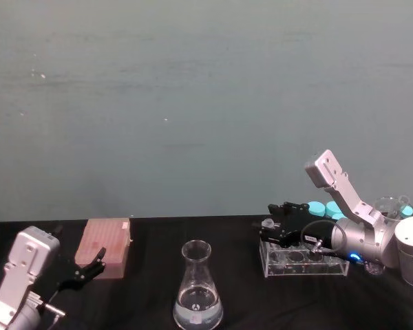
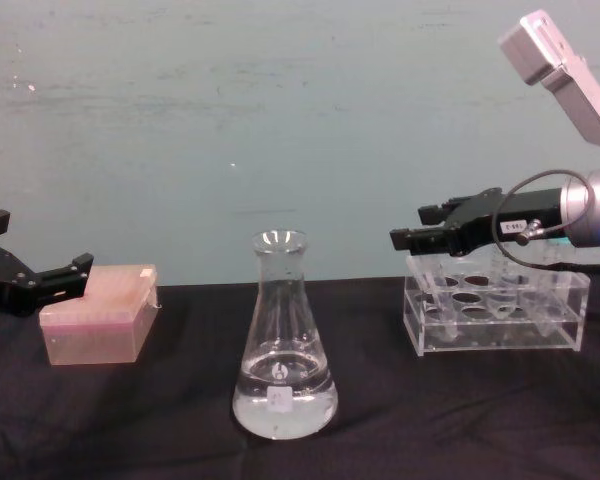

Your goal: Pour the liquid from the test tube into the beaker using one hand.

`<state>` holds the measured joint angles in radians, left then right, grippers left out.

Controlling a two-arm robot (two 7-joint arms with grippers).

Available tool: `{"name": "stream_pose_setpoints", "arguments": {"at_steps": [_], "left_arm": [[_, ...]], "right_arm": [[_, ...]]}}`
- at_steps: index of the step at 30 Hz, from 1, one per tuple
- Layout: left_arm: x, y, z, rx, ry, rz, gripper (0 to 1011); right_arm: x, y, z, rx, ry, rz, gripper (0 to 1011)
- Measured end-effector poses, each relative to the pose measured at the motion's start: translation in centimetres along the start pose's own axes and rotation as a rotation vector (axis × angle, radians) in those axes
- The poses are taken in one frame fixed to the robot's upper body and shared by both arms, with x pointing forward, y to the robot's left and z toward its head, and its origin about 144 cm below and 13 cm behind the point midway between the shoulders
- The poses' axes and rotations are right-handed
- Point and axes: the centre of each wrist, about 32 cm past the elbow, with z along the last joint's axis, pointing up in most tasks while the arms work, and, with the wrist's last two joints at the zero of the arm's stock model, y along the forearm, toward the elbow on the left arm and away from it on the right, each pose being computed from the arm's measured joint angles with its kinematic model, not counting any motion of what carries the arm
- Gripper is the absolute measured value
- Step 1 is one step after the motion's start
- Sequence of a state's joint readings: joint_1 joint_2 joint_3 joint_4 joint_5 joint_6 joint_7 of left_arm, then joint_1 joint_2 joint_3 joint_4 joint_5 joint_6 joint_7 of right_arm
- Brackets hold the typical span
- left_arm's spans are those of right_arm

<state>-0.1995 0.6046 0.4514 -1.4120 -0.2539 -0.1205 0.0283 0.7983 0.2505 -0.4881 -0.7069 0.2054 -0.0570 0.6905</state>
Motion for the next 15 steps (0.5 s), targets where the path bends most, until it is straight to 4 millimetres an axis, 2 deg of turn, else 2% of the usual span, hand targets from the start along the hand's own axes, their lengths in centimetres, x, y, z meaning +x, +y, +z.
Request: {"name": "stream_pose_setpoints", "arguments": {"at_steps": [8, 9, 14, 15], "left_arm": [[0.00, 0.00, 0.00, 0.000, 0.000, 0.000, 1000], [0.00, 0.00, 0.00, 0.000, 0.000, 0.000, 1000], [0.00, 0.00, 0.00, 0.000, 0.000, 0.000, 1000], [0.00, 0.00, 0.00, 0.000, 0.000, 0.000, 1000]], "right_arm": [[-0.01, 0.00, -0.01, -0.001, 0.000, -0.001, 873], [-0.01, 0.00, -0.01, -0.001, 0.001, -0.001, 873], [-0.01, 0.00, -0.01, -0.001, 0.001, -0.001, 1003], [0.00, 0.00, -0.01, -0.001, 0.001, -0.001, 1000]]}}
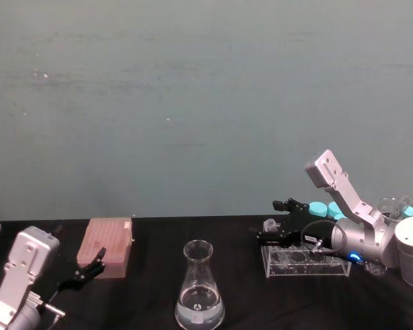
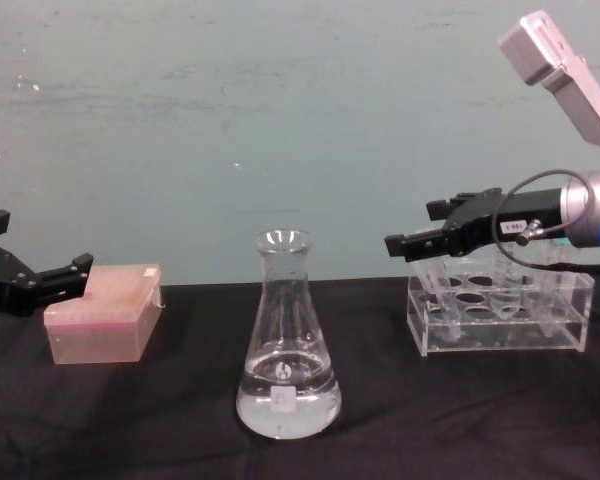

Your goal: Pour the liquid from the test tube into the beaker using one hand.

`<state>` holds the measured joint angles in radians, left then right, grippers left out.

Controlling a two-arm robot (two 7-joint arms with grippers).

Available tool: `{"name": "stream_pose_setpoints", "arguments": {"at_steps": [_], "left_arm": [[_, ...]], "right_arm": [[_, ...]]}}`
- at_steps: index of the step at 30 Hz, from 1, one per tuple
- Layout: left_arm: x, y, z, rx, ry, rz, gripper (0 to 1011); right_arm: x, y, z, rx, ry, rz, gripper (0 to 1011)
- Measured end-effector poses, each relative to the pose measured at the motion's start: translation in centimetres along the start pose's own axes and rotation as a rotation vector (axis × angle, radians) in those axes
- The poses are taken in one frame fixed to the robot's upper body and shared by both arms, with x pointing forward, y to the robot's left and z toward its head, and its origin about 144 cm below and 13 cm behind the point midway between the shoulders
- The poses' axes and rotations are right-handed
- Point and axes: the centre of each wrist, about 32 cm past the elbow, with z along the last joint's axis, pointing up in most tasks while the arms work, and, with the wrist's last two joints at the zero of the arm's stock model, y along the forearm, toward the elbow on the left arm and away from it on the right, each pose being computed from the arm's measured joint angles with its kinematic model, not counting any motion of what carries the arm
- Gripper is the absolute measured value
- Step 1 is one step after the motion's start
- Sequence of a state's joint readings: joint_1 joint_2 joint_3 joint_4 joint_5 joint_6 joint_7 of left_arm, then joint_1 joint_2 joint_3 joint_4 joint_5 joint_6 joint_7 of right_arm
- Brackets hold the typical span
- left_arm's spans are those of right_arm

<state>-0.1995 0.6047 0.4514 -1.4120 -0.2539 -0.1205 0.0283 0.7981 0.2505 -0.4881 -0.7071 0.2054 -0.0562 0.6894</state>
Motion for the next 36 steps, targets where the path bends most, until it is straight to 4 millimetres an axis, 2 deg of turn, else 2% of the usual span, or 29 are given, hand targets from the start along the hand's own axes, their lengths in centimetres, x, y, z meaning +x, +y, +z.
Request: {"name": "stream_pose_setpoints", "arguments": {"at_steps": [36], "left_arm": [[0.0, 0.0, 0.0, 0.000, 0.000, 0.000, 1000]], "right_arm": [[-1.2, -0.6, -0.5, 0.058, -0.067, -0.067, 1000]]}}
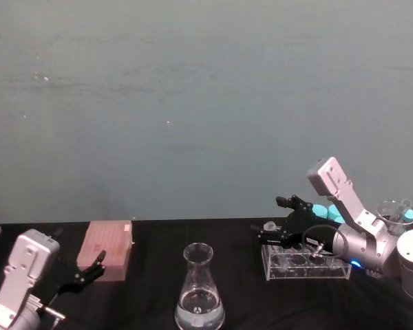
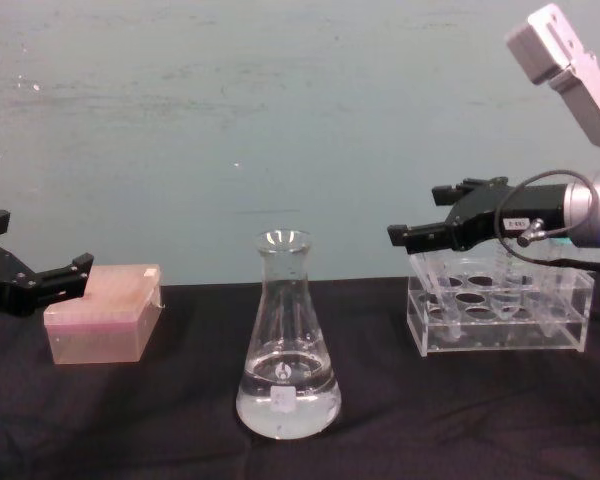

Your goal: Pour the liquid from the test tube into the beaker using one hand.

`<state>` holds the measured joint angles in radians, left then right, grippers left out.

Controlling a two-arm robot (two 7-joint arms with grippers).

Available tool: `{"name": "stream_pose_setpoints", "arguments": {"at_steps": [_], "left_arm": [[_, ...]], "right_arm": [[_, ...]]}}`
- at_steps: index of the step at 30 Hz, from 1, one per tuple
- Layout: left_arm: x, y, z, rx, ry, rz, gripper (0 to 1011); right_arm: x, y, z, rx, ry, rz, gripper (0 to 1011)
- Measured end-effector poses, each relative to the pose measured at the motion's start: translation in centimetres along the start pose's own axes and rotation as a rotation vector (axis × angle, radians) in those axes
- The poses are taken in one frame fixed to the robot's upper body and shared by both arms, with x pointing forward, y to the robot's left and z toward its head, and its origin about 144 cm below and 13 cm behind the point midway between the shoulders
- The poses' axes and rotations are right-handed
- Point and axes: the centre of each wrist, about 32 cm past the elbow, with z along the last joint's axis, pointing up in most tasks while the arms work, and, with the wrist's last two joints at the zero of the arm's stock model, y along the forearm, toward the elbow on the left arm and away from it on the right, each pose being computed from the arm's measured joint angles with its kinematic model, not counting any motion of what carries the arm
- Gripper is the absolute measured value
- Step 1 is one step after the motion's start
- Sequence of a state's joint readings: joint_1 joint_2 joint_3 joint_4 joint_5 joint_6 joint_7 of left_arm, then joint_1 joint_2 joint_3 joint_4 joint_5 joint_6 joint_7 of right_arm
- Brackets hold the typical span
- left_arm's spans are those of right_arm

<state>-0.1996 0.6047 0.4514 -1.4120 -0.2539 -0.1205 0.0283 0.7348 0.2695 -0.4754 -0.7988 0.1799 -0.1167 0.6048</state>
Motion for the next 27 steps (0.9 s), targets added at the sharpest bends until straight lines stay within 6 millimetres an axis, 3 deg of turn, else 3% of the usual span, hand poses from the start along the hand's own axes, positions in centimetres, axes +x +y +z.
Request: {"name": "stream_pose_setpoints", "arguments": {"at_steps": [27], "left_arm": [[0.0, 0.0, 0.0, 0.000, 0.000, 0.000, 1000]], "right_arm": [[-1.2, -1.7, -0.9, 0.078, 0.030, -0.117, 1000]]}}
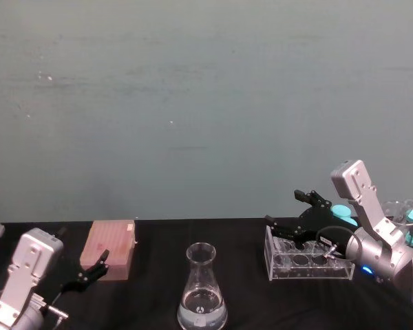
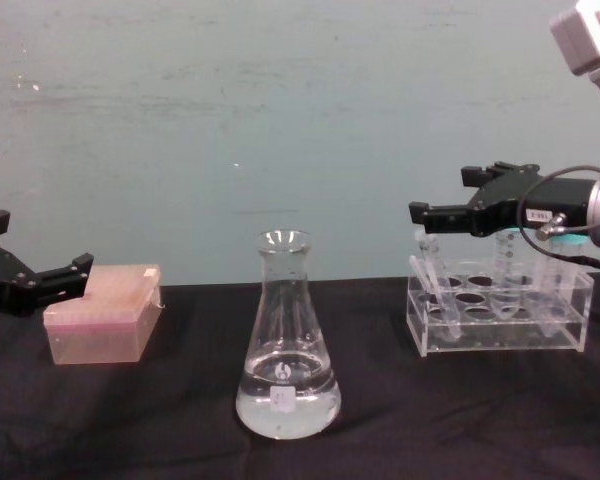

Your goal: Pour the liquid from the test tube into the beaker using one hand.

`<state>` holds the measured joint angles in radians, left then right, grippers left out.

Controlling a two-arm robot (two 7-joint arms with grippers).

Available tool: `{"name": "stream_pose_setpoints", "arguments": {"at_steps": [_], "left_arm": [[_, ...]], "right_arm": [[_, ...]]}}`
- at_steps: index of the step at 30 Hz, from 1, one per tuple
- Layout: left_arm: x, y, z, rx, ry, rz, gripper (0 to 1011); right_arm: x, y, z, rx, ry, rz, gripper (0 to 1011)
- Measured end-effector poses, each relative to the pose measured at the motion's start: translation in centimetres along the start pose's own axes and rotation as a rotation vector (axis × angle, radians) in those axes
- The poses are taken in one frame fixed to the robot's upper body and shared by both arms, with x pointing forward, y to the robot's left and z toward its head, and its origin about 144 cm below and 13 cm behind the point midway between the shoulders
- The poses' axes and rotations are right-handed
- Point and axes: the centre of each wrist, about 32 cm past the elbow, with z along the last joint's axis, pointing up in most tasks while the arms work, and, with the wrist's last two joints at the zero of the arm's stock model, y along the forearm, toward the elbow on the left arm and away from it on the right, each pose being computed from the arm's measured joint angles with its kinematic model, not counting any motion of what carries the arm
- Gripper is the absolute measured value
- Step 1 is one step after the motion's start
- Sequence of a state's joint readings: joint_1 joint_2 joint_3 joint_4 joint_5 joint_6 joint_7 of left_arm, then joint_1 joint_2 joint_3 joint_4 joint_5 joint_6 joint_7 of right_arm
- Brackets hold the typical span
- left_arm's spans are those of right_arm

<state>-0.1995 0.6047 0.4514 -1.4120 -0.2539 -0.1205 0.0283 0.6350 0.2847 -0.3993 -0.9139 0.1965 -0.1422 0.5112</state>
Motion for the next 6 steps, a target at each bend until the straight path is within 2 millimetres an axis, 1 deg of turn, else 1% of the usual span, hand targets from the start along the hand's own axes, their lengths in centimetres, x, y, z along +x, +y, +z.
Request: {"name": "stream_pose_setpoints", "arguments": {"at_steps": [6], "left_arm": [[0.00, 0.00, 0.00, 0.000, 0.000, 0.000, 1000]], "right_arm": [[-0.02, 0.01, -0.02, -0.001, 0.000, 0.001, 1000]]}}
